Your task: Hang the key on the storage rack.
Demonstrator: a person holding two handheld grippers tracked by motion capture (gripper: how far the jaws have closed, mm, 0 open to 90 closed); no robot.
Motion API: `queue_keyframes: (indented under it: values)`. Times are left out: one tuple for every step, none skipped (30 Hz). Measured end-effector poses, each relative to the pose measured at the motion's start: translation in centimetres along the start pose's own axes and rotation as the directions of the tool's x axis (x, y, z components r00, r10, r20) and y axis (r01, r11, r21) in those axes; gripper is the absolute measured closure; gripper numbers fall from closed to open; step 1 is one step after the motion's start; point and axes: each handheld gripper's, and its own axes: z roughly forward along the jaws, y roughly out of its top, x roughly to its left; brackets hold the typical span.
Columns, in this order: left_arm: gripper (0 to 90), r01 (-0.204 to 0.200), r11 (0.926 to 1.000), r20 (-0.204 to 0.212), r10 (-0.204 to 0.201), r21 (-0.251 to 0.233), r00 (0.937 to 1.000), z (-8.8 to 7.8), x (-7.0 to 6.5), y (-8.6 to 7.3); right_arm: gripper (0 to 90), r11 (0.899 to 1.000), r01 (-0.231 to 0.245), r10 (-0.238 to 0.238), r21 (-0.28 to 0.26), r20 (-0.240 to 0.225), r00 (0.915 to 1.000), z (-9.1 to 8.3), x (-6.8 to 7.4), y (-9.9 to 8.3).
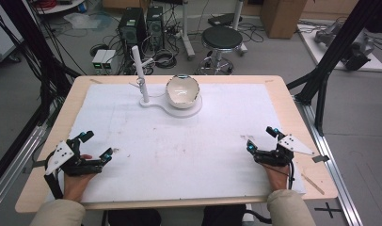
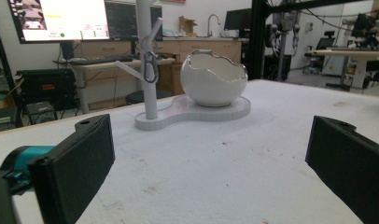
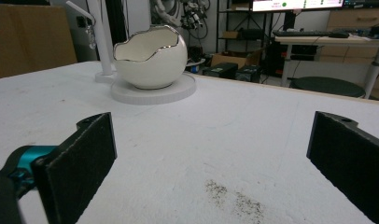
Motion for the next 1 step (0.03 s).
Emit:
queue_keyframes:
  values:
    - [1.7,-0.004,1.0,-0.008,0.004,-0.001,1.0,0.06,-0.08,0.01,0.5,1.0,-0.001,0.001,0.0,0.001,1.0,0.0,0.0,0.0]
